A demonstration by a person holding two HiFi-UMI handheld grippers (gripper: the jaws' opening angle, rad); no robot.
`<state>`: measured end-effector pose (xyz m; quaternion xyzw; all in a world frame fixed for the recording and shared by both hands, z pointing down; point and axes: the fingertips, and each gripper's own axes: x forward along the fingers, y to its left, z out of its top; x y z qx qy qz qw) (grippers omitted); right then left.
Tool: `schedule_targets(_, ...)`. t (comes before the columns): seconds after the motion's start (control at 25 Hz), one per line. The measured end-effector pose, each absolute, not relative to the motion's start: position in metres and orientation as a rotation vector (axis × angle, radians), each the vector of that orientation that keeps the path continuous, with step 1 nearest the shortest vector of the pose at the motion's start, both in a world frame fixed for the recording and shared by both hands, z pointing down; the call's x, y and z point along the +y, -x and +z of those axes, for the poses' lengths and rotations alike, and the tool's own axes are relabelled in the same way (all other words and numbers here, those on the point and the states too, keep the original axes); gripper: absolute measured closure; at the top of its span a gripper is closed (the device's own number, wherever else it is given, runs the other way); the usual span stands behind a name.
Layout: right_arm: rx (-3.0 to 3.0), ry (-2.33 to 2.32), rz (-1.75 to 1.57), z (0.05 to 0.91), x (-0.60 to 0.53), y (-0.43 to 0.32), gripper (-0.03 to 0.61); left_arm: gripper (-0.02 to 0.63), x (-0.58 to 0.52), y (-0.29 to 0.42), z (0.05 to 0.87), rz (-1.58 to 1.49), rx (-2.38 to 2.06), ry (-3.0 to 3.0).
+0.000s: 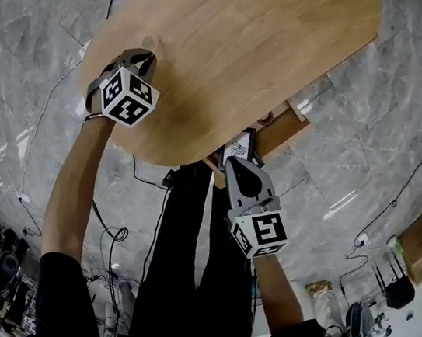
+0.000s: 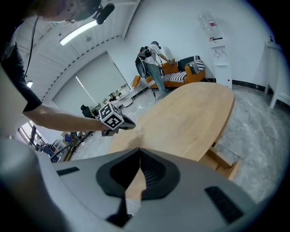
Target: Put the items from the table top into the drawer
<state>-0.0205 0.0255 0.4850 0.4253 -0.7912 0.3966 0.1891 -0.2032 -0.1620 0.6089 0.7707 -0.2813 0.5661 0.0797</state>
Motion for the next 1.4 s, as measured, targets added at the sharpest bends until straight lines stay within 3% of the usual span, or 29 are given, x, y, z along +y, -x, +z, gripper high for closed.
schedule_targets(0.44,-2.222,-1.240,1.135,0.483,0.038,0.007,0.568,0.594,-0.149,0.166,0.589,1.653,-0.823,-2.402)
schedule_targets(1.4,-2.134,-1.552,1.201,0.477,0.068,-0.093,0.568,0.595,-0.071,-0.052,0.570,1.508,-0.442,-2.703)
